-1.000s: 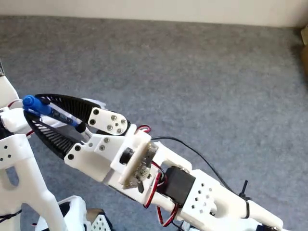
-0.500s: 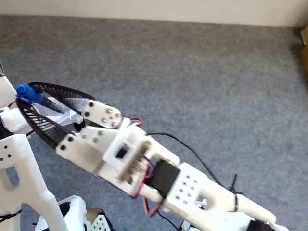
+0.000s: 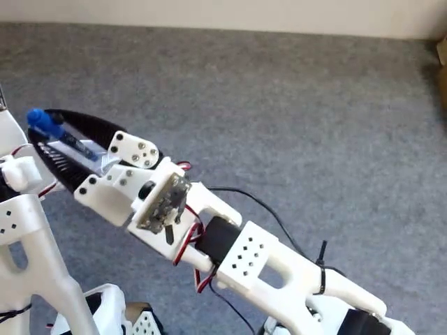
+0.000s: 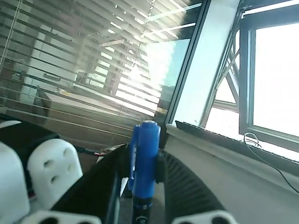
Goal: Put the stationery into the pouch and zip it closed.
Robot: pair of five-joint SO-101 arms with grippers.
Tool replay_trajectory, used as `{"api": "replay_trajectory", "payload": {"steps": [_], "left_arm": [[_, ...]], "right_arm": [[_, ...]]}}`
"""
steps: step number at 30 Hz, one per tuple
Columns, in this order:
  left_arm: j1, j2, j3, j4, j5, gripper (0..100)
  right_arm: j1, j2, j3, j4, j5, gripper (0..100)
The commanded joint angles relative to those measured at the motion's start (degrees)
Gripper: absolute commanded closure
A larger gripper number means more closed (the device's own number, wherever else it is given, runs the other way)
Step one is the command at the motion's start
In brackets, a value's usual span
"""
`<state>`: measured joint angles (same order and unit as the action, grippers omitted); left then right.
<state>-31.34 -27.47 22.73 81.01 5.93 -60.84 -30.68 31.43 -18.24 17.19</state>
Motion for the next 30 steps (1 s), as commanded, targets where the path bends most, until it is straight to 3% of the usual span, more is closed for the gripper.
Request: {"api": "replay_trajectory", "payload": {"steps": [1, 7, 30], "left_arm": [[1.19, 2.07, 3.30, -0.97, 0.62, 99], [1.19, 2.07, 3.30, -0.97, 0.62, 99], [1.10, 2.07, 3.30, -0.97, 0.62, 99]], "right_arm": [[1.63, -1.01, 0.13, -0.84, 0.09, 98.5], [1.27, -0.48, 0.04, 2.24, 0.09, 87.8], [1.19, -1.19, 0.13, 4.35, 0.18, 87.8]]}}
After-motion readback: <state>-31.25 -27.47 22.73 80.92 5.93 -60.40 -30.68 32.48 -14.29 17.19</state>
